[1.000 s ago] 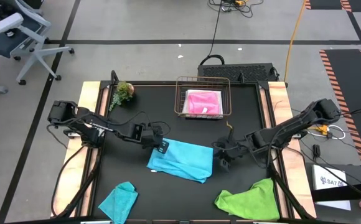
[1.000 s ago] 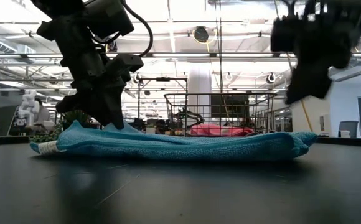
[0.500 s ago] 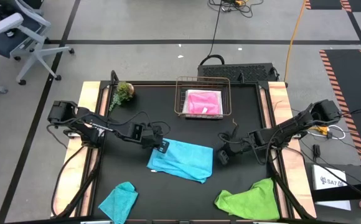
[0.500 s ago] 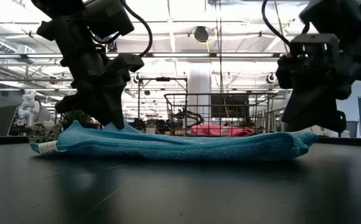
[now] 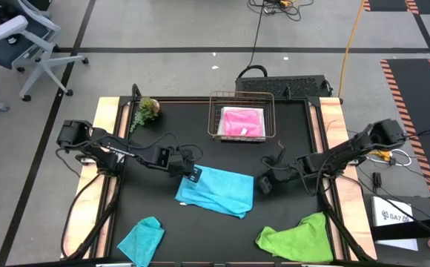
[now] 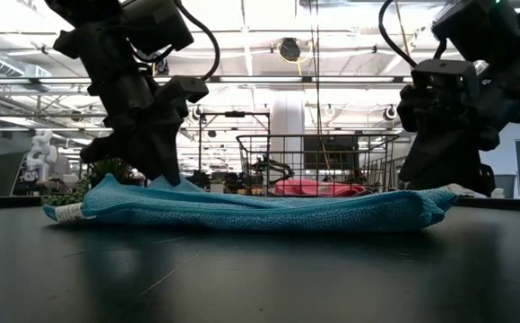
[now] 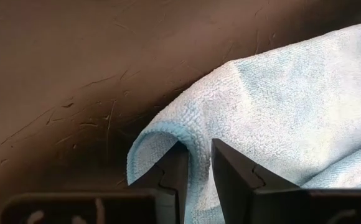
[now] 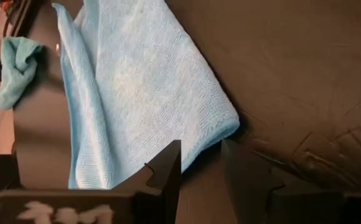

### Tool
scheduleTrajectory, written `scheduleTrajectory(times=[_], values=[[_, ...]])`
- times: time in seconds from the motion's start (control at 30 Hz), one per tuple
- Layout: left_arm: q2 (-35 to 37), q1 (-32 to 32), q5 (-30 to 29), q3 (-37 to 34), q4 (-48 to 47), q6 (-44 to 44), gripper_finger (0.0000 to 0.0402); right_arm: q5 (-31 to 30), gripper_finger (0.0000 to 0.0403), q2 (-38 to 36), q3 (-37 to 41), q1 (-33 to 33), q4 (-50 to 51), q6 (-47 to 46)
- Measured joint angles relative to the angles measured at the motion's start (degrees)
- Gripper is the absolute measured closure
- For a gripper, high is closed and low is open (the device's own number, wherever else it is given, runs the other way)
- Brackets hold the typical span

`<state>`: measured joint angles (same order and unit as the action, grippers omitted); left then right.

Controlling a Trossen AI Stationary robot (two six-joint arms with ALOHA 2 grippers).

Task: Fold microfiber towels
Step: Fold the right blue towel

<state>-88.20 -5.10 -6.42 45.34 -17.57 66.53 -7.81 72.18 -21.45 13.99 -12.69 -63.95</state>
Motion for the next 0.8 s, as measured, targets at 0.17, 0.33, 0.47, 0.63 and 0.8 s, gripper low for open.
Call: scheduleTrajectory(times=[0.17, 0.33, 0.47, 0.63, 0.8], values=[[0.0, 0.0, -0.02, 0.0, 2.22, 0.0, 0.033, 0.25, 0.0298, 4.3, 0.02, -0.49, -5.59, -0.33], [0.0, 0.0, -0.03, 0.0, 2.39, -0.12, 0.033, 0.41, 0.0298, 9.87, 0.02, -0.85, -13.84, -0.19], [0.0, 0.0, -0.04, 0.0, 2.4, -0.41, 0.033, 1.13, 0.0298, 12.48, 0.02, -0.97, -16.79, -0.5], [0.0, 0.0, 0.1, 0.0, 2.41, -0.69, 0.033, 1.7, 0.0317, 12.94, -0.07, -1.06, -16.0, -1.15], [0.0, -0.02, 0.37, 0.0, 2.43, -0.54, 0.033, 1.68, 0.0378, 12.61, -0.07, -3.02, -15.18, 0.96]])
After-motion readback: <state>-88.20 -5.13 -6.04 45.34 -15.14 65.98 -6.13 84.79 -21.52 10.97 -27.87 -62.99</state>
